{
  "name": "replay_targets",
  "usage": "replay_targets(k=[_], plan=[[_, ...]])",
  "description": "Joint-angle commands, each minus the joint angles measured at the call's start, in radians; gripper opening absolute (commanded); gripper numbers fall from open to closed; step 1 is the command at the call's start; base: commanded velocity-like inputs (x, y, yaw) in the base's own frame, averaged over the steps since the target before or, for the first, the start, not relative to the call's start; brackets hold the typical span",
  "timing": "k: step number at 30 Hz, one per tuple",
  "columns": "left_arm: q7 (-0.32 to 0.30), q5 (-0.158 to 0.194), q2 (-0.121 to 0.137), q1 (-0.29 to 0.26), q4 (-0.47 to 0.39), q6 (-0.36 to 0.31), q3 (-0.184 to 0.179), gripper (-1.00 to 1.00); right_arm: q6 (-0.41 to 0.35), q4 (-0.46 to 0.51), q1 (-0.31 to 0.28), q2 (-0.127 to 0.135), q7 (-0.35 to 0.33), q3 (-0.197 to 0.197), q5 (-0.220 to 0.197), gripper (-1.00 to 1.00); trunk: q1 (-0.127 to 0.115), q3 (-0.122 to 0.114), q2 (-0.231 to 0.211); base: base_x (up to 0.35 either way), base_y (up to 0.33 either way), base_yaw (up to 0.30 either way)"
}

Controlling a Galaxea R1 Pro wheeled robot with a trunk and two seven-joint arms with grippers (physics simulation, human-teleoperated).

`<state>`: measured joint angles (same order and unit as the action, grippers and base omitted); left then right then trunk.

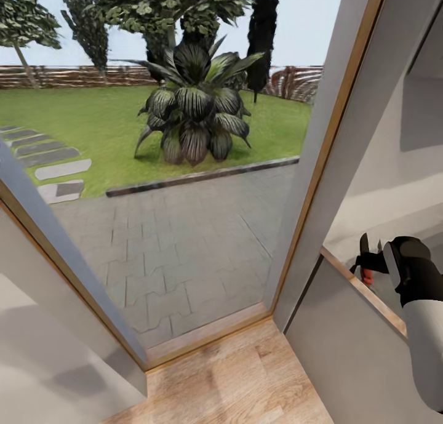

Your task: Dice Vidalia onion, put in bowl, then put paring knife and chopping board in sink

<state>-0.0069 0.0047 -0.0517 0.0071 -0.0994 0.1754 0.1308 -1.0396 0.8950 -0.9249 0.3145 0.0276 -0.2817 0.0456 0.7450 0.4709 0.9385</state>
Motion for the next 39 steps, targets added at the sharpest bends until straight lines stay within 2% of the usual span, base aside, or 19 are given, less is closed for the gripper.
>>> replay_targets(k=[1,39], plan=[[-0.001,0.001,0.000,0.001,-0.002,0.001,0.005,1.00,-0.008,-0.019,0.000,0.000,-0.005,-0.001,0.019,-1.00,0.000,0.000,0.001,0.000,0.000,0.000],[-0.001,0.000,-0.002,0.001,-0.002,0.001,0.004,1.00,-0.008,-0.019,0.000,0.000,-0.005,-0.001,0.019,-1.00,0.000,-0.060,0.001,0.000,0.000,0.000]])
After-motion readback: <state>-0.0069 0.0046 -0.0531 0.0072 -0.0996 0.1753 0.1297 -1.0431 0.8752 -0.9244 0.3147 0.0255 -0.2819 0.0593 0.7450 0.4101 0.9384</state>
